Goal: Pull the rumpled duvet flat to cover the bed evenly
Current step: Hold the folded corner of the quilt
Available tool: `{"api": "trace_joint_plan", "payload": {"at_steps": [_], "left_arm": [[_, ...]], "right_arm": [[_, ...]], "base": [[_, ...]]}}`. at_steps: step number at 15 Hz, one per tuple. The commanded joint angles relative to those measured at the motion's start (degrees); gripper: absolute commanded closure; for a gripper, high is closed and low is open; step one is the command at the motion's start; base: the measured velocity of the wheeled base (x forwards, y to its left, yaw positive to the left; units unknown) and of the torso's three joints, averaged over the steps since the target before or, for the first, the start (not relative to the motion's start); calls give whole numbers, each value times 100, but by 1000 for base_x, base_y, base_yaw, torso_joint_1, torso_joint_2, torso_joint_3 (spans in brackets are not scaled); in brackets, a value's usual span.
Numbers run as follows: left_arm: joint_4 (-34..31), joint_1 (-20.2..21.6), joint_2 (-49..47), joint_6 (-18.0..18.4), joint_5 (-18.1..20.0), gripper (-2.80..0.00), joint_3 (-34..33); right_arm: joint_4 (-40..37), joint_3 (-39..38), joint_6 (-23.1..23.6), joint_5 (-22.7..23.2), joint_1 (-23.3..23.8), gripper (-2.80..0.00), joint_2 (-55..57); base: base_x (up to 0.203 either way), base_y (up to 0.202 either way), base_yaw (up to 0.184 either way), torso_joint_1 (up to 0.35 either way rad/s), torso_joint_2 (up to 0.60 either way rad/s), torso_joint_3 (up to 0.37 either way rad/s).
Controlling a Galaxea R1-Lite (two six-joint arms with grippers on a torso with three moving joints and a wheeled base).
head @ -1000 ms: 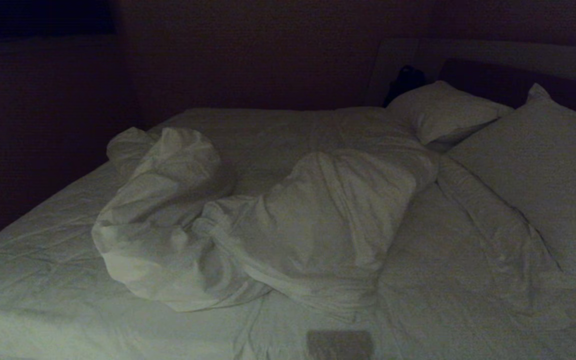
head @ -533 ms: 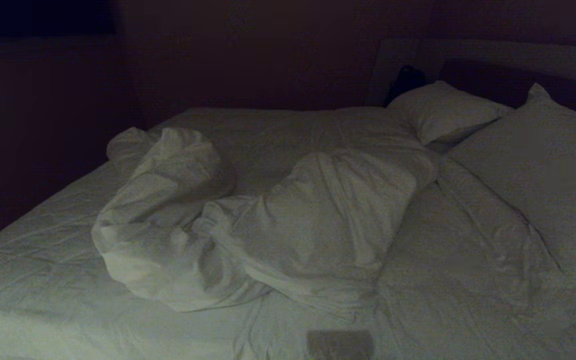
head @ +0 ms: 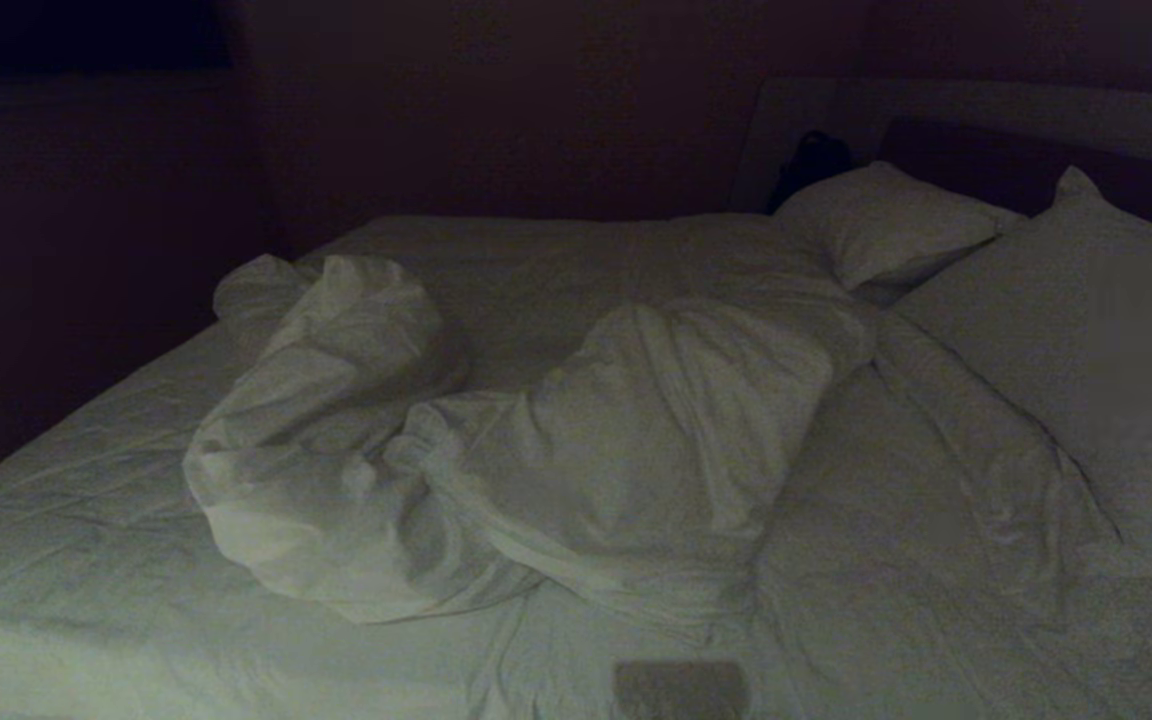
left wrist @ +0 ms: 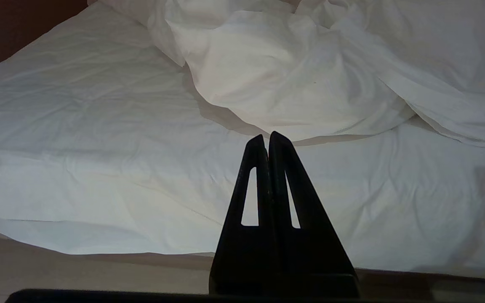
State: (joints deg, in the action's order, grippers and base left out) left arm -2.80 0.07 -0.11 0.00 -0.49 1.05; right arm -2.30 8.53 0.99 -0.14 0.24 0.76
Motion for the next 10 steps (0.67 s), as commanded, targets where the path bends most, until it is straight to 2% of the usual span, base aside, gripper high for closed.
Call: {"api": "trace_joint_plan", "payload": {"at_steps": [1,4,10], "left_arm": [[-1,1,2,0,-4,0,1],[-1,1,2,0,-4,0,1],[-1,1,2,0,-4,0,-2]], "right_arm": [[-349,508,6,13,-2,0,290],[-318,1538,2,21,-5,0,1164],[363,3558,-41,43,-7,0,3185]], "base": [[0,0,0,0,0,0],[0,0,0,0,0,0],[0,0,0,0,0,0]]}}
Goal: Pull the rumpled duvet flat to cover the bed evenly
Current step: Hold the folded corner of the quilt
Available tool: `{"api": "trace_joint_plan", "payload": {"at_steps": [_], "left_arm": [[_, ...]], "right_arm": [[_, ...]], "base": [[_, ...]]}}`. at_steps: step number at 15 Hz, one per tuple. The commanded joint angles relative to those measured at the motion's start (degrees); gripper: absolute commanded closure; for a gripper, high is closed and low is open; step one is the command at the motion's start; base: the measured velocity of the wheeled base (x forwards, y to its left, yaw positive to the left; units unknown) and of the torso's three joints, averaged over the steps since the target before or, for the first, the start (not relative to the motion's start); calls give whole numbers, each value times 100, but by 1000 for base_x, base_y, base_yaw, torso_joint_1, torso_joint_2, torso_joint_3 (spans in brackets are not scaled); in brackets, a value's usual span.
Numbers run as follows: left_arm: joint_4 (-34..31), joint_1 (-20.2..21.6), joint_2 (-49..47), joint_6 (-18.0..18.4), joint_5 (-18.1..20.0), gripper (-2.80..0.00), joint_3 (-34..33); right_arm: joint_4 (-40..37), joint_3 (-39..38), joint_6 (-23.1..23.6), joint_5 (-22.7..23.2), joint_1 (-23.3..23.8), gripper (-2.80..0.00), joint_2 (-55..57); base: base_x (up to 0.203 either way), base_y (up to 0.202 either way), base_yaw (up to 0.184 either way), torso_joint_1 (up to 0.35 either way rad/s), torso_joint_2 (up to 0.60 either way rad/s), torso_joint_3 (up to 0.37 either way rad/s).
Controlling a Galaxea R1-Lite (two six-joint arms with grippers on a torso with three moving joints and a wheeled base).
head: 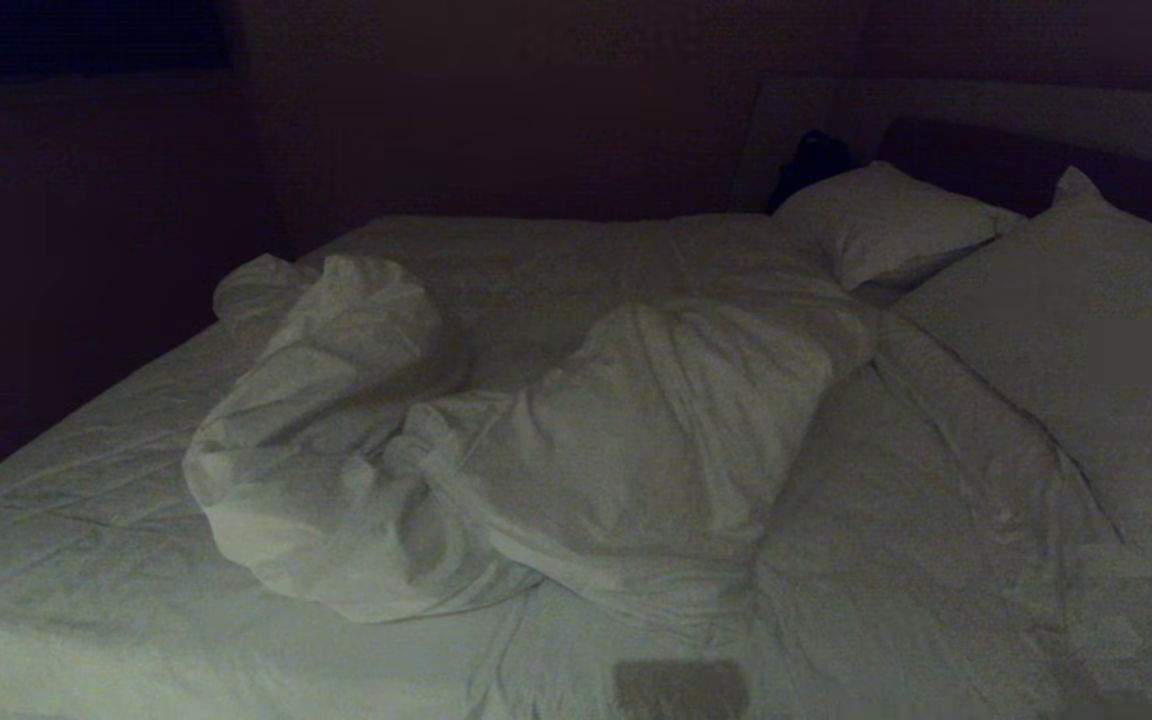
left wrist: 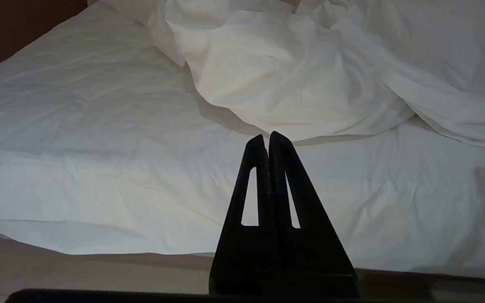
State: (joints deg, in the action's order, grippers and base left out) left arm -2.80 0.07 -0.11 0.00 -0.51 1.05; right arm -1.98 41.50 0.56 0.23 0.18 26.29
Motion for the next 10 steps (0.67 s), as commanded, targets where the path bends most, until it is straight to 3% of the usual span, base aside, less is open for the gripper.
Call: {"api": "trace_joint_plan", "payload": {"at_steps": [1,5,10], "left_arm": [[-1,1,2,0,-2,0,1],[-1,1,2,0,-2,0,0],[-1,1,2,0,-2,0,1]], "right_arm": [[358,462,-1,13,-1,0,865],[382,973,-45,5,-1,0,1571],[374,1394,-522,3,-1,0,2459]], "base": [[0,0,0,0,0,0],[0,0,0,0,0,0],[0,0,0,0,0,0]]}}
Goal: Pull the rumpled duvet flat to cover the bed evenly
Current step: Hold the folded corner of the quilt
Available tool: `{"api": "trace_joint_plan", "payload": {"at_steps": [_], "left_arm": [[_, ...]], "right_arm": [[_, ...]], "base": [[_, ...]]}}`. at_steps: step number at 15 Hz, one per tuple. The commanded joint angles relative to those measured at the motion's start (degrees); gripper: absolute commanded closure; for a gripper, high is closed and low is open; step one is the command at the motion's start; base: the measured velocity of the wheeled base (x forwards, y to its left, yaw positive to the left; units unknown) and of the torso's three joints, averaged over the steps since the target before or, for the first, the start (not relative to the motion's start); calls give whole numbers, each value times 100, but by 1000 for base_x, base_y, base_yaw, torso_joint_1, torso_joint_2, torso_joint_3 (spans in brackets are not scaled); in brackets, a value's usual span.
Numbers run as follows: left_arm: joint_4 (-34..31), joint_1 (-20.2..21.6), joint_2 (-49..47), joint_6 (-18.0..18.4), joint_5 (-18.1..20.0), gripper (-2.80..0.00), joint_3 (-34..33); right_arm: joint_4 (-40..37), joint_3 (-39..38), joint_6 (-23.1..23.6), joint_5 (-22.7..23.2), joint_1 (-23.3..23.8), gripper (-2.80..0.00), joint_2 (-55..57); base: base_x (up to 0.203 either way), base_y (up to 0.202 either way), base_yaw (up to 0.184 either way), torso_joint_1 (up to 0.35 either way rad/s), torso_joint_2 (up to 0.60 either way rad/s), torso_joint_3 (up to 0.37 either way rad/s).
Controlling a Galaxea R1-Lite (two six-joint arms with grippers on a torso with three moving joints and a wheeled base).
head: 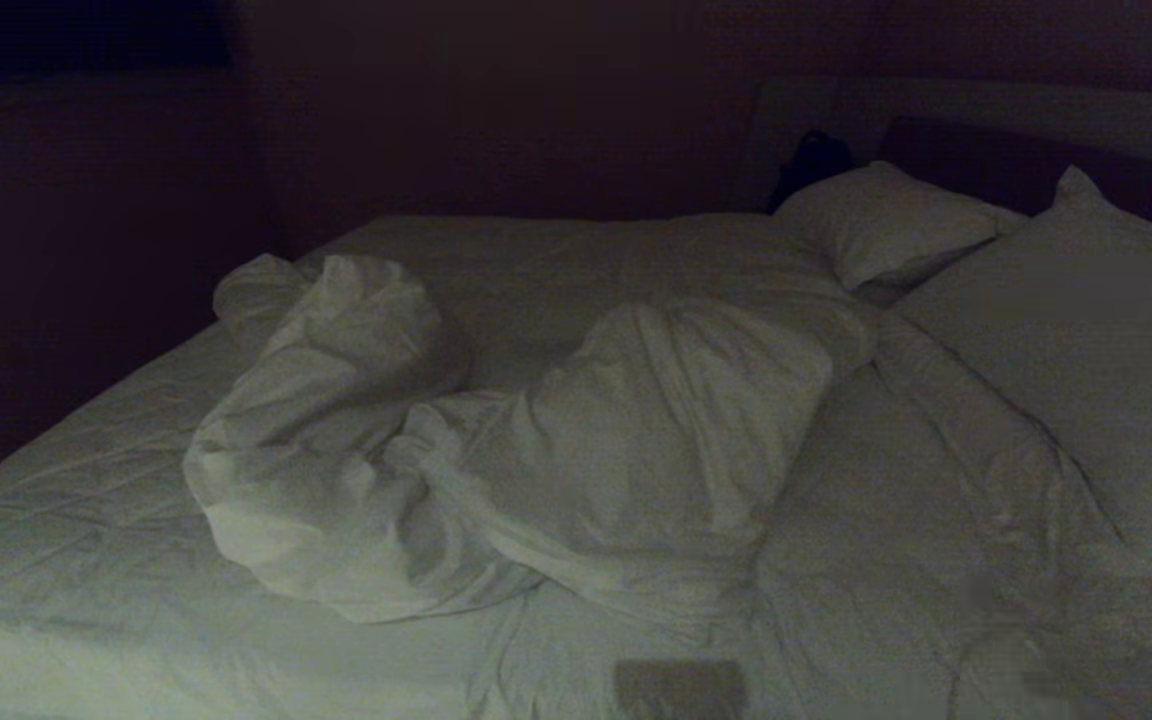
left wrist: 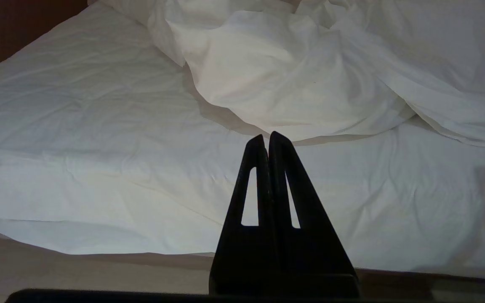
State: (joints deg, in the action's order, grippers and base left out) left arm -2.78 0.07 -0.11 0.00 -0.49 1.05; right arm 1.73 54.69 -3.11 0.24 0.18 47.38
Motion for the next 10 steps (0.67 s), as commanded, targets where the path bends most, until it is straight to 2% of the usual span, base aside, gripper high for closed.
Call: {"api": "trace_joint_plan", "payload": {"at_steps": [1,4,10], "left_arm": [[-3,1,2,0,-4,0,1],[-3,1,2,0,-4,0,1],[-3,1,2,0,-4,0,1]], "right_arm": [[8,144,-323,4,2,0,501],[3,283,-694,41,-1,0,836],[8,311,-858,100,1,0,1601]], "base": [[0,0,0,0,0,0],[0,0,0,0,0,0],[0,0,0,0,0,0]]}}
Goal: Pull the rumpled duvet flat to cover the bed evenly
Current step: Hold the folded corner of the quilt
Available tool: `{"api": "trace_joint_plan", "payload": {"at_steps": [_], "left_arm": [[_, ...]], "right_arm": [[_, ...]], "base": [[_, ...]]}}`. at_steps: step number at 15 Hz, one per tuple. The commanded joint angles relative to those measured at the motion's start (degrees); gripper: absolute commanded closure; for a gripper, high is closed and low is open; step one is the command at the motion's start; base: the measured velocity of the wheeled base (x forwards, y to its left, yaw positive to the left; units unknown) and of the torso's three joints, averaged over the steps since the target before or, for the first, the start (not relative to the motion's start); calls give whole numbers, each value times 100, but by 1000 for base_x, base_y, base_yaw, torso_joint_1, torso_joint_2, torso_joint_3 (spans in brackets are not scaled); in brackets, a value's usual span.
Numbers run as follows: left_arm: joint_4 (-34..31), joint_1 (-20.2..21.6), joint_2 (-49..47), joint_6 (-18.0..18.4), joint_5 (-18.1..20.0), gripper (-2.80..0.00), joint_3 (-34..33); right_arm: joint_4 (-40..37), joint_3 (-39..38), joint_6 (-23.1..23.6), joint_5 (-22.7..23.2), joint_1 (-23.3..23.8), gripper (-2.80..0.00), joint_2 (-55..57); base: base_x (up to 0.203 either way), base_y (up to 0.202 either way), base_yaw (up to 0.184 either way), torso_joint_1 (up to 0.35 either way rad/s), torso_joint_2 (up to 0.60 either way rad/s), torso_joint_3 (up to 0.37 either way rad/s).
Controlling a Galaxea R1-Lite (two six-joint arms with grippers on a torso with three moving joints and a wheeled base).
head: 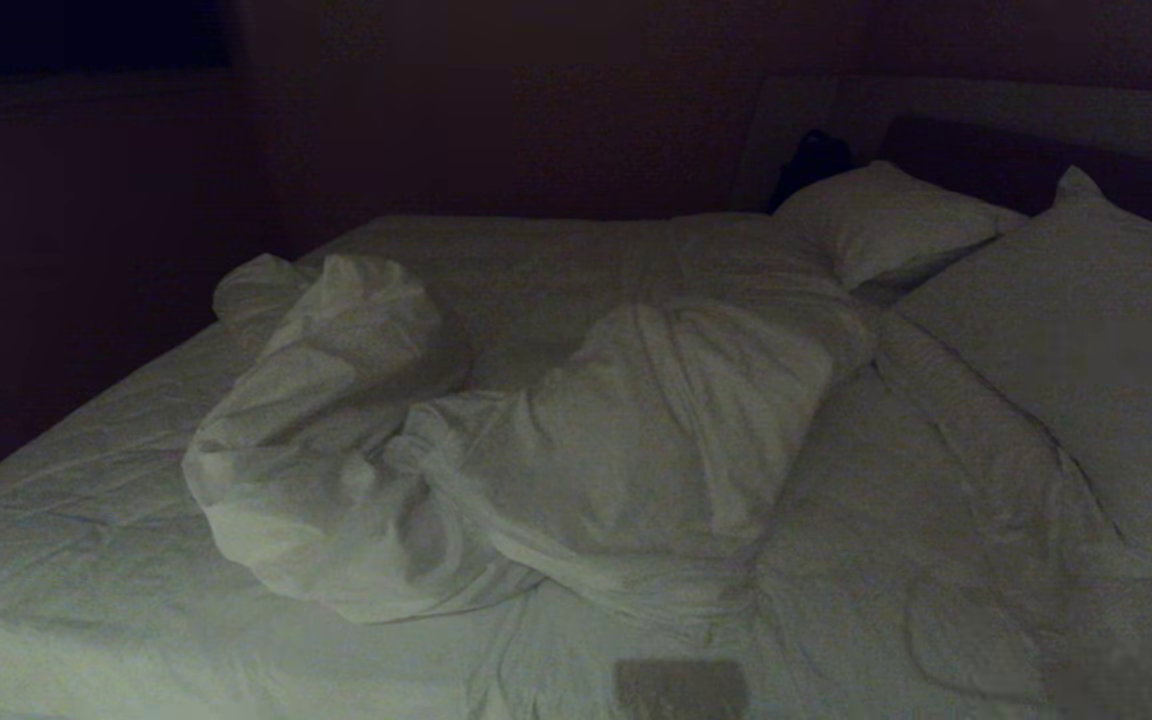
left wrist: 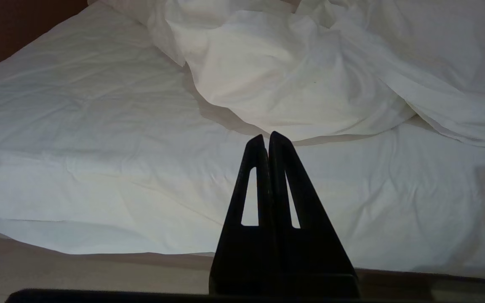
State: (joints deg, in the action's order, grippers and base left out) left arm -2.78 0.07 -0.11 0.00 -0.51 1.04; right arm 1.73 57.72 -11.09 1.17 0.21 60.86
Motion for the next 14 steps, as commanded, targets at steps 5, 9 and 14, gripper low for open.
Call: {"api": "trace_joint_plan", "payload": {"at_steps": [5,9,14], "left_arm": [[-3,1,2,0,-2,0,2],[-3,1,2,0,-2,0,2],[-3,1,2,0,-2,0,2]], "right_arm": [[33,238,-925,63,25,0,984],[372,240,-922,197,39,0,1552],[1421,366,-893,183,40,0,2808]], "base": [[0,0,0,0,0,0],[0,0,0,0,0,0],[0,0,0,0,0,0]]}}
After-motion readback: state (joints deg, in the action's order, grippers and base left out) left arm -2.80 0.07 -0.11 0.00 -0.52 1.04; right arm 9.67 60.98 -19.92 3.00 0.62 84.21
